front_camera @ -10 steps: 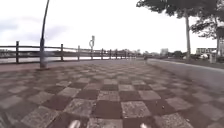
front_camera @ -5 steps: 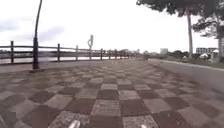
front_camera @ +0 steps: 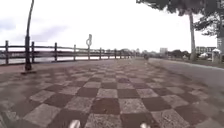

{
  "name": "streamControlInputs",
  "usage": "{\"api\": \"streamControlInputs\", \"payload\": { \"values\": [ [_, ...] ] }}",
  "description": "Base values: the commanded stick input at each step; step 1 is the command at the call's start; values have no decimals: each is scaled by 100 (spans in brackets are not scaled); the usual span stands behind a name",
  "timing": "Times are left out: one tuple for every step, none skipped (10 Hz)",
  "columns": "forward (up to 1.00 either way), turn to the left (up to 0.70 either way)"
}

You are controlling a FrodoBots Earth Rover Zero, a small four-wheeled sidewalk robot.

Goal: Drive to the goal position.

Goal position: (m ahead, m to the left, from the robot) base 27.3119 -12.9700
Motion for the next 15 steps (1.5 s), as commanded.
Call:
{"api": "streamControlInputs", "payload": {
  "values": [
    [70, 2],
    [70, 2],
    [70, 1],
    [70, 0],
    [70, 0],
    [70, 0],
    [70, 0],
    [70, 0],
    [70, 0],
    [70, 0],
    [70, 0],
    [70, 0],
    [70, 0],
    [70, 0],
    [70, 0]
  ]
}}
